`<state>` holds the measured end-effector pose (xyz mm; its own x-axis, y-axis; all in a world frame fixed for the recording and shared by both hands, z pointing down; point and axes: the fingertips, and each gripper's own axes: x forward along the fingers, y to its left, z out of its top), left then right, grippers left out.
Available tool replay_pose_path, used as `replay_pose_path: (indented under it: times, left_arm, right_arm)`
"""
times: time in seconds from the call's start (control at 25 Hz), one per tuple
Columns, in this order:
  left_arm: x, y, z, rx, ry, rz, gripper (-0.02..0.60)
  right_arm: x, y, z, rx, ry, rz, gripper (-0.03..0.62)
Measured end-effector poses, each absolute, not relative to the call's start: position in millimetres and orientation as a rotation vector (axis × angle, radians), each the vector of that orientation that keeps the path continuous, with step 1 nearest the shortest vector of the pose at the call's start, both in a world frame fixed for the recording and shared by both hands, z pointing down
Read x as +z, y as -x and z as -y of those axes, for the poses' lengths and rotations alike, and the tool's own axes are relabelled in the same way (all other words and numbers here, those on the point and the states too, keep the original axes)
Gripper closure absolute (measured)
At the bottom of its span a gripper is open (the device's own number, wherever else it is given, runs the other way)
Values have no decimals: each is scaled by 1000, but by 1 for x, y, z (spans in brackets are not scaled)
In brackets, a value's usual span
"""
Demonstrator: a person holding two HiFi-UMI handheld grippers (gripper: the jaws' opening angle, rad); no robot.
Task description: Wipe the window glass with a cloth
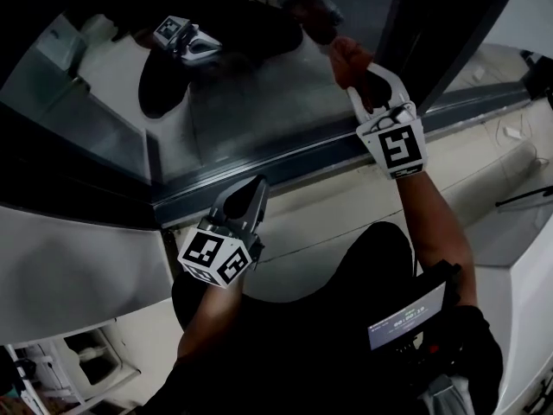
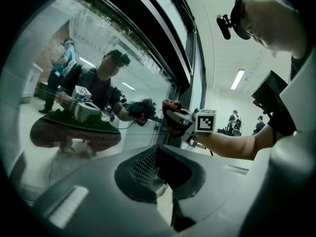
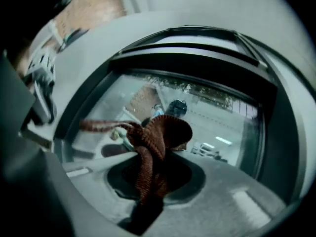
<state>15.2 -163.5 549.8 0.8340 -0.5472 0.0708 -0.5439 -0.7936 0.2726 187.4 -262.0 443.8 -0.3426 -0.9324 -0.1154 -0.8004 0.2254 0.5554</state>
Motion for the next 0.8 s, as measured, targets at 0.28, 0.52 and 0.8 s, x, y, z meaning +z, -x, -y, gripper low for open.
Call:
replay_pose_path:
  times: [0.28,0.52,0.8]
  left_arm:
    - [547,-14,157,-27,-2729,859,565]
    - [545,-11,156,3,-2720,881,565]
    - [548,-3,165,-12,-2705,910,565]
  right_arm:
    - [444,-80,251,-299,-1448,2929,553]
    - [444,-37,270,-279,-1314,3015,554]
    - [470,-20,302,-206,-1247,2969,554]
